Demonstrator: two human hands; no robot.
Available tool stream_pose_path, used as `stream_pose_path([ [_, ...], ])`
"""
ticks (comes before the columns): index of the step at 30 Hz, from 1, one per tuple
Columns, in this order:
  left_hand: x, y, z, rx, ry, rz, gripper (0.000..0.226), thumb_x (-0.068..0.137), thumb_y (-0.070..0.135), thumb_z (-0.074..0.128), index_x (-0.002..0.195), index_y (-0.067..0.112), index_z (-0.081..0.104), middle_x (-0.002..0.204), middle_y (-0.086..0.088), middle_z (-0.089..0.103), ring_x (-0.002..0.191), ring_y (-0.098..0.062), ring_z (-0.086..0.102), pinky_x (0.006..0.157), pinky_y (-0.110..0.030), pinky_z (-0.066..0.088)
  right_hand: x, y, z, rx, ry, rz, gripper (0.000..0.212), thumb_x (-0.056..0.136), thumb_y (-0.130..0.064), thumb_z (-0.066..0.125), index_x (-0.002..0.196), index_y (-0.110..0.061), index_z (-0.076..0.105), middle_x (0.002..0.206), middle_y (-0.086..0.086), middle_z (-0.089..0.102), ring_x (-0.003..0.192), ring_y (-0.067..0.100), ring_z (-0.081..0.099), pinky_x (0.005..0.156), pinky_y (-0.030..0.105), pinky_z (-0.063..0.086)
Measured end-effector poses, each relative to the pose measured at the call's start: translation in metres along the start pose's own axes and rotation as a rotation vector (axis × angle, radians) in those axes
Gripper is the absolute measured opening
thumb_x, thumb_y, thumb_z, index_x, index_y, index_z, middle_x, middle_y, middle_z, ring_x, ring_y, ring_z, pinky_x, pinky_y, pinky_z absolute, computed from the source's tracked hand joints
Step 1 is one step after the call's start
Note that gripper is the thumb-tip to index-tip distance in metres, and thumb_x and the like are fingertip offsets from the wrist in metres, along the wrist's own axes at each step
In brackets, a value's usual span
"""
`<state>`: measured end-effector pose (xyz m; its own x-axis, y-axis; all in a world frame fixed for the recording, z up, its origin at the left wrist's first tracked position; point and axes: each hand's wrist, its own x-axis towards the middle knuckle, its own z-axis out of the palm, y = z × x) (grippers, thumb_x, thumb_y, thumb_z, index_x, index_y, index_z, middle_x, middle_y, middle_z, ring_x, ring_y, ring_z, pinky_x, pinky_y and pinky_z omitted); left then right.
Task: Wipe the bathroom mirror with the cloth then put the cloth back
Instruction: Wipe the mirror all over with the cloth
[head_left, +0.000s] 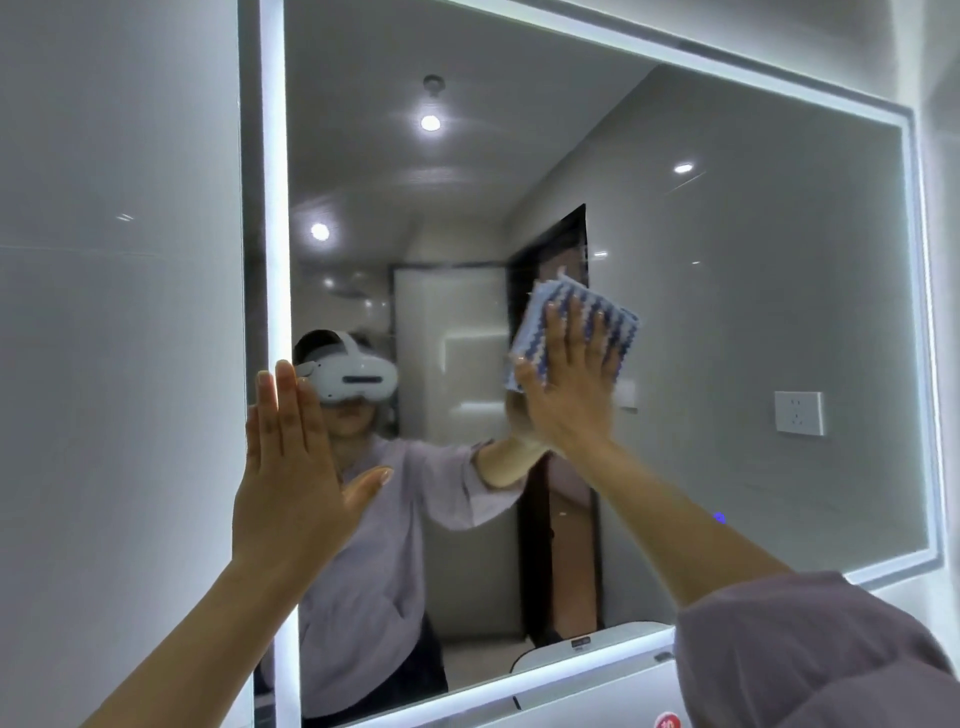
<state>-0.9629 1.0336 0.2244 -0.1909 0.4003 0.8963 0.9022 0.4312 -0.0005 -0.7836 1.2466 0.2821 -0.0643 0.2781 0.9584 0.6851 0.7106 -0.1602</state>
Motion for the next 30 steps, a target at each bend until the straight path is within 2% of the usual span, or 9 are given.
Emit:
stream_pose_path([
  [4,0.0,0.0,0.0,-0.019,0.013,0.009,0.117,0.069,0.083,0.008,0.147,-0.002,-0.009,0.157,-0.017,-0.018,0.146,-0.031,-0.016,0.12,-0.043,-0.001,-0.011,-0.055,-0.002,-0.004,-0.026,-0.229,0.077,0.095,-0.063,0.012,0.154,-0.017,-0.004,0.161,0.012,-0.011,0.146,0.033,-0.017,0.117,0.052,-0.013],
  [7,0.0,0.0,0.001,-0.015,0.019,0.013,0.116,0.07,0.083,0.008,0.147,-0.003,-0.008,0.157,-0.018,-0.016,0.146,-0.032,-0.014,0.12,-0.044,0.0,-0.024,-0.081,-0.001,-0.005,-0.029,-0.343,0.074,0.095,-0.062,0.02,0.154,-0.022,0.0,0.163,0.006,-0.006,0.147,0.028,-0.017,0.117,0.05,-0.014],
  [11,0.0,0.001,0.002,0.008,0.027,0.0,0.113,0.071,0.08,0.014,0.147,0.0,-0.011,0.157,-0.016,-0.019,0.146,-0.03,-0.016,0.12,-0.044,0.0,-0.028,-0.082,-0.003,0.031,-0.066,-0.352,0.074,0.095,-0.061,0.028,0.154,-0.028,-0.001,0.163,-0.002,-0.008,0.149,0.025,-0.014,0.119,0.049,-0.011],
  [15,-0.001,0.001,0.003,0.029,0.024,-0.013,0.113,0.071,0.079,0.016,0.147,0.001,-0.014,0.156,-0.015,-0.021,0.146,-0.029,-0.017,0.119,-0.045,0.002,-0.027,-0.079,-0.007,0.029,-0.081,-0.365,0.075,0.094,-0.062,0.027,0.153,-0.029,-0.006,0.161,-0.004,-0.013,0.148,0.021,-0.018,0.117,0.042,-0.018],
  [19,-0.001,0.001,0.003,0.062,0.034,-0.002,0.112,0.073,0.078,0.021,0.146,0.002,-0.017,0.157,-0.015,-0.02,0.146,-0.03,-0.014,0.118,-0.045,0.003,-0.026,-0.072,-0.007,0.021,-0.082,-0.402,0.074,0.094,-0.063,0.027,0.153,-0.028,0.0,0.161,-0.004,-0.009,0.148,0.02,-0.016,0.12,0.043,-0.012],
  [23,0.0,0.002,0.001,0.095,0.018,0.005,0.115,0.072,0.079,0.022,0.147,-0.001,-0.01,0.158,-0.017,-0.016,0.146,-0.03,-0.013,0.118,-0.032,-0.014,-0.024,-0.055,-0.01,-0.015,-0.102,-0.468,0.072,0.093,-0.063,0.025,0.153,-0.028,0.005,0.163,-0.001,0.0,0.149,0.022,-0.01,0.12,0.042,-0.012],
  [25,-0.001,0.001,0.0,0.108,0.025,0.006,0.116,0.072,0.079,0.023,0.147,-0.003,-0.007,0.158,-0.018,-0.014,0.146,-0.031,-0.012,0.117,-0.029,-0.017,-0.023,-0.044,-0.011,-0.018,-0.104,-0.484,0.071,0.093,-0.062,0.025,0.153,-0.028,0.01,0.163,-0.001,0.003,0.149,0.022,-0.007,0.12,0.042,-0.01],
  [28,0.0,0.004,-0.001,0.129,0.028,0.032,0.115,0.075,0.08,0.019,0.146,-0.008,-0.001,0.157,-0.024,-0.009,0.146,-0.037,-0.007,0.118,-0.033,-0.013,-0.02,-0.024,-0.014,-0.011,-0.106,-0.491,0.07,0.093,-0.062,0.025,0.153,-0.028,0.011,0.162,-0.002,0.005,0.15,0.022,-0.006,0.12,0.042,-0.01],
  [30,-0.001,0.006,0.001,0.124,0.041,0.026,0.115,0.077,0.081,0.016,0.146,-0.009,0.002,0.156,-0.026,-0.005,0.146,-0.038,-0.005,0.119,-0.043,-0.004,-0.019,-0.007,-0.016,-0.016,-0.106,-0.491,0.069,0.094,-0.062,0.025,0.152,-0.029,0.008,0.162,-0.002,0.003,0.149,0.022,-0.007,0.12,0.042,-0.01],
])
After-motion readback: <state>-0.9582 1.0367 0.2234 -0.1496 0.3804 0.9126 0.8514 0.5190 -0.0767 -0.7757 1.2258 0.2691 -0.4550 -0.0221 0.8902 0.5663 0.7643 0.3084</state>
